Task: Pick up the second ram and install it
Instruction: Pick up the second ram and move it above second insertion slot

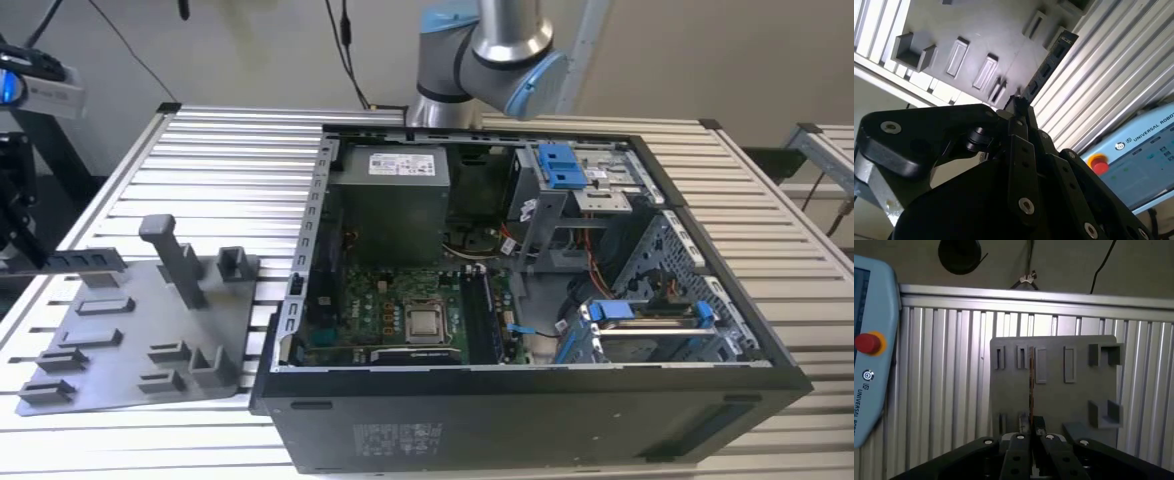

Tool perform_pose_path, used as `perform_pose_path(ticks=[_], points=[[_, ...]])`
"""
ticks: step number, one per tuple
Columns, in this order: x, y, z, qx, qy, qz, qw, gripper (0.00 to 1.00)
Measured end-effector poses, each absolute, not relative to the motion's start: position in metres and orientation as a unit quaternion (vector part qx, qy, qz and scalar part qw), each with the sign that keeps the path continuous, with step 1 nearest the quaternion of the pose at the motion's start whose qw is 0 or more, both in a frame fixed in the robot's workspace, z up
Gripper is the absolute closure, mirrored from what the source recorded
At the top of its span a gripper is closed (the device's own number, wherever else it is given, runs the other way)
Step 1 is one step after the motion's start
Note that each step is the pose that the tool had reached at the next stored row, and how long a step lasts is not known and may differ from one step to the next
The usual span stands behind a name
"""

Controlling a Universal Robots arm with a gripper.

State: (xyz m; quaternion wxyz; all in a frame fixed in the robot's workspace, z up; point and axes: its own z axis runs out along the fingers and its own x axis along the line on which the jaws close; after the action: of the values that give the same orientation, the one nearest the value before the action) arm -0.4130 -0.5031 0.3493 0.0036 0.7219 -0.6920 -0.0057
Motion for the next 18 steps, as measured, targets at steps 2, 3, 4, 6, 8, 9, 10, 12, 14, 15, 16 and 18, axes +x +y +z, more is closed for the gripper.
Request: perform_pose_path(ticks=[2,3,4,6,8,9,10,12,14,15,16,18], points=[[-0.413,-0.503,0.352,0.722,-0.692,-0.006,0.004,0.86],[-0.413,-0.503,0.354,0.722,-0.692,-0.006,0.004,0.86],[-0.413,-0.503,0.355,0.722,-0.692,-0.006,0.004,0.86],[-0.413,-0.503,0.358,0.722,-0.692,-0.006,0.004,0.86],[-0.413,-0.503,0.361,0.722,-0.692,-0.006,0.004,0.86],[-0.413,-0.503,0.363,0.722,-0.692,-0.006,0.004,0.86],[-0.413,-0.503,0.365,0.722,-0.692,-0.006,0.004,0.86],[-0.413,-0.503,0.368,0.722,-0.692,-0.006,0.004,0.86],[-0.413,-0.503,0.371,0.722,-0.692,-0.006,0.004,0.86],[-0.413,-0.503,0.372,0.721,-0.692,-0.006,0.004,0.86],[-0.413,-0.503,0.373,0.721,-0.692,-0.006,0.004,0.86],[-0.413,-0.503,0.376,0.722,-0.692,-0.006,0.004,0.86]])
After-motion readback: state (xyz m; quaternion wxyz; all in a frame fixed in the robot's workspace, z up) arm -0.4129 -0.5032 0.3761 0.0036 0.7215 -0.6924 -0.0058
